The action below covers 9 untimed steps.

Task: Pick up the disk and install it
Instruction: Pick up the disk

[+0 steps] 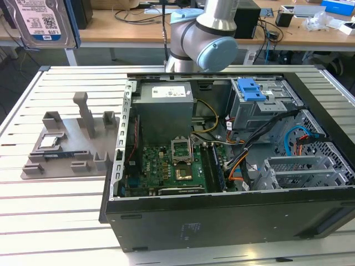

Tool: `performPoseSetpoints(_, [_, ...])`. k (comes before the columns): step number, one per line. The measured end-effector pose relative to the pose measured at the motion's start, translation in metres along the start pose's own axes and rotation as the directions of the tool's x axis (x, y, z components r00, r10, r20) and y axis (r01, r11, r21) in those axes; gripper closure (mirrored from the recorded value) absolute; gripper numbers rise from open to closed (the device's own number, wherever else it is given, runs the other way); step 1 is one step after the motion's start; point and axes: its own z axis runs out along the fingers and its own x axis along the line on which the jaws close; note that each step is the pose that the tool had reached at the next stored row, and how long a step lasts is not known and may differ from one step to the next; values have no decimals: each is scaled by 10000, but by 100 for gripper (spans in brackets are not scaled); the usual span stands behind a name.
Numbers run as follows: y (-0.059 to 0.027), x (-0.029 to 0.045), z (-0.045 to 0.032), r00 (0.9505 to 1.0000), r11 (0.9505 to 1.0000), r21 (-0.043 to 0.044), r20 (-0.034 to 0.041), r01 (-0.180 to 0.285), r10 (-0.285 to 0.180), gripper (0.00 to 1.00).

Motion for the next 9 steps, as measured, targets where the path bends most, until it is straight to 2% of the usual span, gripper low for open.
performPoseSetpoints(4, [-182, 17, -2, 10000, 10000, -5, 1, 1, -1, 63])
performPoseSetpoints(9, [-346, 28, -4, 10000, 10000, -13, 0, 2, -2, 63])
